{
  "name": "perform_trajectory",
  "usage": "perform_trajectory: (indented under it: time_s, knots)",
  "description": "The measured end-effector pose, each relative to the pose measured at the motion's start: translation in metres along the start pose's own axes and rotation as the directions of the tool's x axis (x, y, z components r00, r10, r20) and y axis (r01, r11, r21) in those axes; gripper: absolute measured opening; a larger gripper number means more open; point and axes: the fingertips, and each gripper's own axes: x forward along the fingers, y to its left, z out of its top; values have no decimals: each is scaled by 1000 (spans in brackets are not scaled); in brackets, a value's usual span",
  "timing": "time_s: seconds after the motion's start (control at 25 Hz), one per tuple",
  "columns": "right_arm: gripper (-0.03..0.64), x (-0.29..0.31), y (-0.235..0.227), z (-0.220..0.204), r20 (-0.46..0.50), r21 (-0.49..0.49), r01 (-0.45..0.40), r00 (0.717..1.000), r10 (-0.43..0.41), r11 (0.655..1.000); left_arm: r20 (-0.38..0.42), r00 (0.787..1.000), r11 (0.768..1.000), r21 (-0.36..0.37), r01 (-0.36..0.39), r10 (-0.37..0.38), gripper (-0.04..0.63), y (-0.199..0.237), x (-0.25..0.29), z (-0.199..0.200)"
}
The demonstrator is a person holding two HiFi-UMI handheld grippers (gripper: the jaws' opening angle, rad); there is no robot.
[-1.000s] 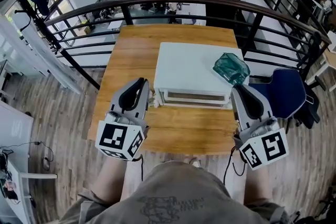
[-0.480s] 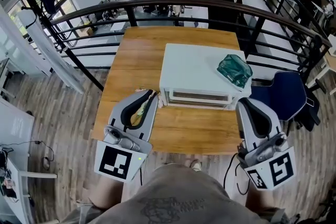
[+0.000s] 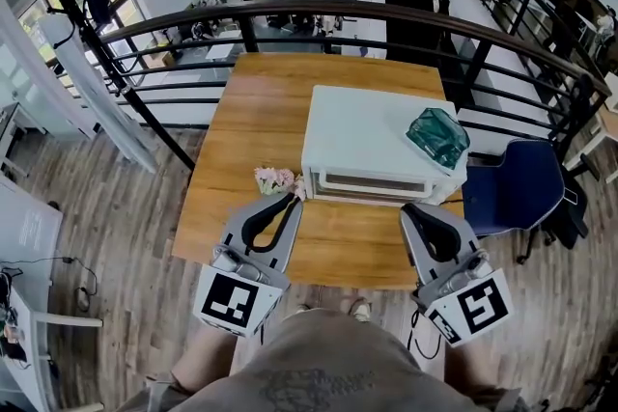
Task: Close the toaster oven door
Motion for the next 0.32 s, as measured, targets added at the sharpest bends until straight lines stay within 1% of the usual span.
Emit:
perform_trajectory:
  time_s: [0.32]
  knots:
    - [38,15,8,-1,-3,-1,2,1000,-2,1000,0,1000,1000,-9,-6,6,35,14,-8,-4]
